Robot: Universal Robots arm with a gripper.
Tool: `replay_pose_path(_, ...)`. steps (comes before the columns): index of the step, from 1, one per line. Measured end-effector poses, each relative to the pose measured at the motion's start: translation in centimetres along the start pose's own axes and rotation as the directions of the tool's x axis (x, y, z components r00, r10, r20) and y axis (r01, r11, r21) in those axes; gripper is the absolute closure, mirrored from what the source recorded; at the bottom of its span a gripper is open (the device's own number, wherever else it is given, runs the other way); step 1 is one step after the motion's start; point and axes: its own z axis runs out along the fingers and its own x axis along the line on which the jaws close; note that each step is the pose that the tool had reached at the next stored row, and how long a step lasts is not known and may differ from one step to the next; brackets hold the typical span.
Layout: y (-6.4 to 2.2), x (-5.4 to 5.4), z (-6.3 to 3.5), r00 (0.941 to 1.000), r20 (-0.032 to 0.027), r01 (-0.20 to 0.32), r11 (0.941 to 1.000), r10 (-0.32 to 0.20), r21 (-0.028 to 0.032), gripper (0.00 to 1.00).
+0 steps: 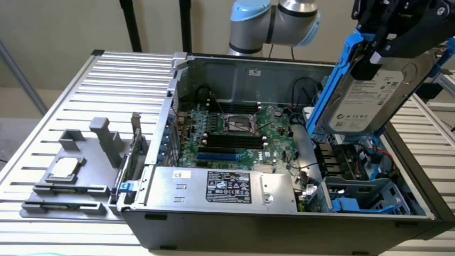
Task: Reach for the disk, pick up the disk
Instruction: 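Pick up the disk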
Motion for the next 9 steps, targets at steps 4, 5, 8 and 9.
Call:
replay_pose_path(4, -1.05, 1.0, -0.13, 1.0000, 0.0001, 0.000, 1.0000, 0.000, -0.0027, 0.67)
replay_pose_path(5, -1.31, 1.3, -0.17, 1.0000, 0.0002, 0.000, 1.0000, 0.000, -0.0034, 0.67)
replay_pose_path(8, -2.07, 2.0, -0.31, 1.0000, 0.0002, 0.000, 1.0000, 0.000, -0.0053, 0.67)
replay_pose_path(9, -2.33, 2.3, -0.36, 1.0000, 0.0003, 0.000, 1.0000, 0.000, -0.0059, 0.67)
